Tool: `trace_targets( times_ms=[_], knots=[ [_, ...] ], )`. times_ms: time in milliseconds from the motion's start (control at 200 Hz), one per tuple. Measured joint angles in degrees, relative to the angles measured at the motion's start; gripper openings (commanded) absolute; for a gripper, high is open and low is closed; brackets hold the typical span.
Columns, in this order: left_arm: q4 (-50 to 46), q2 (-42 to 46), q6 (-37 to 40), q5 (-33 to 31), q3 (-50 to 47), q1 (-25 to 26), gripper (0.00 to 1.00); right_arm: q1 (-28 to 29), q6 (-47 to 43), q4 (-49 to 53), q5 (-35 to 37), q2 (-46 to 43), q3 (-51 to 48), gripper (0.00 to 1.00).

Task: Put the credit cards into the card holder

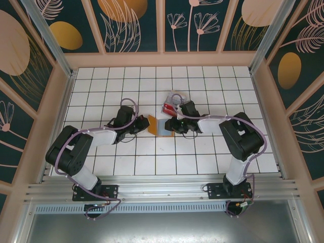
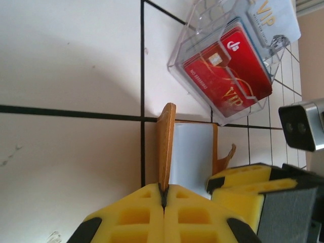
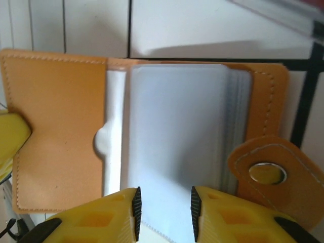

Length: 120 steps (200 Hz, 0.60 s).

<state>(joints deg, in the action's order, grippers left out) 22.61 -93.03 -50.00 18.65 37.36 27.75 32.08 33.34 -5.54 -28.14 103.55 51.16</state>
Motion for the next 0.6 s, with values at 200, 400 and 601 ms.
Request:
trace_targets(
  times_ms=[200,400,601],
  knots=[
    [1.4,0.5,-0.9,-1.3,-2.6,0.0,0.00,-0.1,-0.5,0.3,1.7,1.2,1.7,0.34],
    [1.5,1.9,-0.9,-3.8,-5.7,0.1,0.00,-0.1,-1.5,1.0,3.1,1.2,2.2,0.34],
    [4.3,0.8,-2.1,-4.1,-7.5,0.0,0.00,1.4,-1.9,3.5,5.3,2.4,4.9,0.34]
  ],
)
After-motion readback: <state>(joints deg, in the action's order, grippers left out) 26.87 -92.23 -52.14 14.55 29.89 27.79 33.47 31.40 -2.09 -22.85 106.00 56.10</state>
